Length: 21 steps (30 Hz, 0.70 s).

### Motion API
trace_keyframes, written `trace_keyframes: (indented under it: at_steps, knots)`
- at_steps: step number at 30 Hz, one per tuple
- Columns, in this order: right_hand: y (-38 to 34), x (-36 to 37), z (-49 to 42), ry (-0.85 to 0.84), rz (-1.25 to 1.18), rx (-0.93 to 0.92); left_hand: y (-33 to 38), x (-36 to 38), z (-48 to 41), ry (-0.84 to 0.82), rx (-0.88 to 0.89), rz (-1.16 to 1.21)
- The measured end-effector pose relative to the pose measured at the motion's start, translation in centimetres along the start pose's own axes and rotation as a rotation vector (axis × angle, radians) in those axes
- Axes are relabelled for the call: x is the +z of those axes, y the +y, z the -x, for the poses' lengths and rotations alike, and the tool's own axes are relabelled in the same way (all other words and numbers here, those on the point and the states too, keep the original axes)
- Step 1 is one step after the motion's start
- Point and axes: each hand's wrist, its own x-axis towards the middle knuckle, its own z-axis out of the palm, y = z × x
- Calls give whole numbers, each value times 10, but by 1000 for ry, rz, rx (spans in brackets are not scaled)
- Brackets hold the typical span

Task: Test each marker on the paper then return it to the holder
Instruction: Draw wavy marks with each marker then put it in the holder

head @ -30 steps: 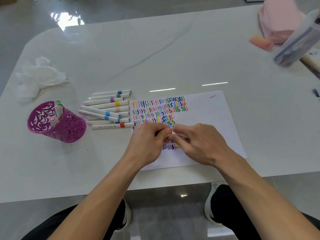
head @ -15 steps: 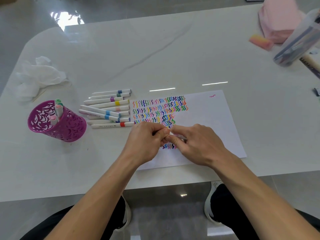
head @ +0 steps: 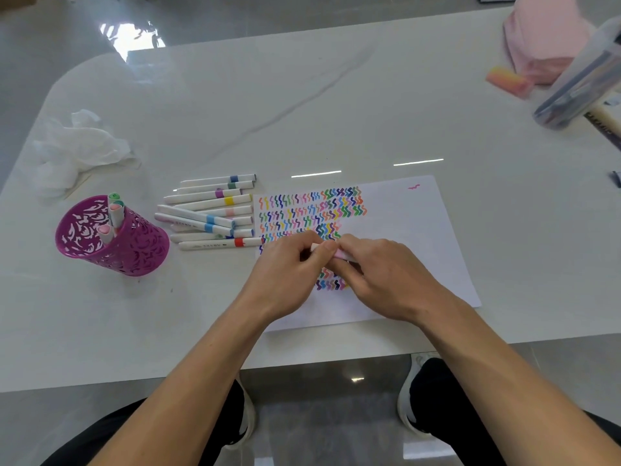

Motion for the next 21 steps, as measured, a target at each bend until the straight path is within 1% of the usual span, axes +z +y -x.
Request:
trace_keyframes:
  at_steps: [4,9,15,17,19,21]
  knots:
    - [-2,0,2,15,20,-31,-1,-3,-2,-15,-13,4]
    - [-4,6,3,-20,-2,16,-1,-2,0,-33,-22,4]
    - [-3,8,3,43,-13,57,-1,-3,-1,30,-37,-2]
    - [-5,7,1,39,-4,67,0,-3,-1,56,-39,13]
    - [-5,5,0,25,2,90,-1,-3,-2,97,-44,18]
    - [-2,4,-1,44,-55,111,-3,-4,-3,161,-57,6]
